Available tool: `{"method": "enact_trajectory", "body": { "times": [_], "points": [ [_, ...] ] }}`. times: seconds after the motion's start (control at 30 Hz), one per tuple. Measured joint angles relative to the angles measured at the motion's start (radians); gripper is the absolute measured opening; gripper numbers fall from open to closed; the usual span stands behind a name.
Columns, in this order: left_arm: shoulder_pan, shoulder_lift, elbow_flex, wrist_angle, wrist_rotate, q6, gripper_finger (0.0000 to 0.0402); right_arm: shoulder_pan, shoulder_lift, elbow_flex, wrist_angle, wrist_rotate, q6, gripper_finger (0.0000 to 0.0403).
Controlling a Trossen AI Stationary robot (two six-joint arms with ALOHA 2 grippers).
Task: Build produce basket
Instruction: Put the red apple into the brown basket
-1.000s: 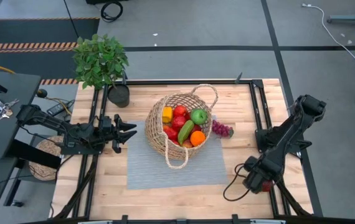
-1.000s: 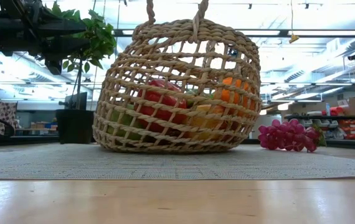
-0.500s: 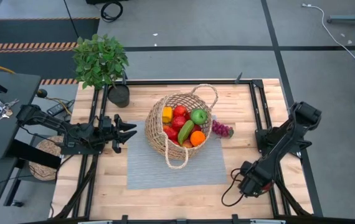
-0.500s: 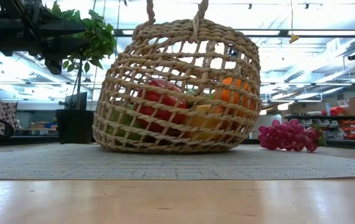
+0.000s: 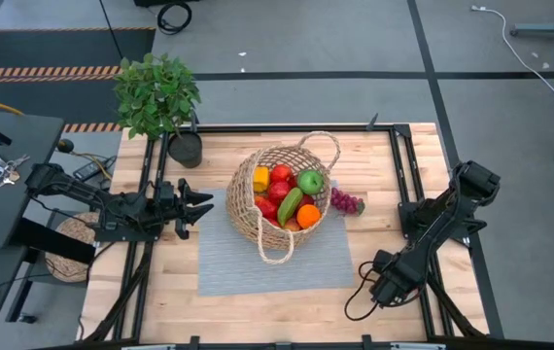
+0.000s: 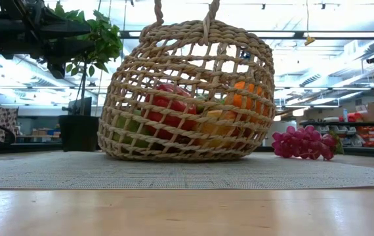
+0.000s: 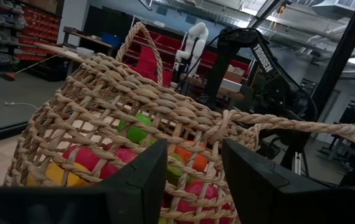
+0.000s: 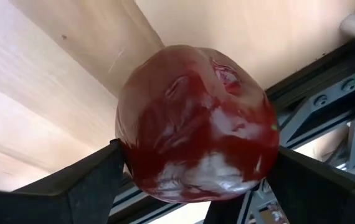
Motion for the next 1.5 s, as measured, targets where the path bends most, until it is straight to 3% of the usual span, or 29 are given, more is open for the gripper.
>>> {"method": "enact_trajectory", "body": {
  "times": [0.23, 0.47, 0.67, 1.07, 1.5],
  "points": [
    [0.000, 0.000, 0.000, 0.000, 0.000, 0.000, 0.0160, -0.006, -0.001, 0.012, -0.012, 0.009, -0.070, 0.0353],
    [0.000, 0.000, 0.000, 0.000, 0.000, 0.000, 0.0160, -0.007, 0.000, 0.100, -0.031, 0.131, -0.127, 0.0346],
    [0.000, 0.000, 0.000, 0.000, 0.000, 0.000, 0.0160, -0.008, -0.001, 0.212, -0.074, 0.296, -0.195, 0.0346],
    [0.000, 0.000, 0.000, 0.000, 0.000, 0.000, 0.0160, -0.013, -0.002, 0.482, -0.081, 0.736, -0.447, 0.0345],
    [0.000, 0.000, 0.000, 0.000, 0.000, 0.000, 0.0160, -0.113, -0.003, 0.666, -0.082, 0.965, -0.885, 0.0345]
  ]
}}
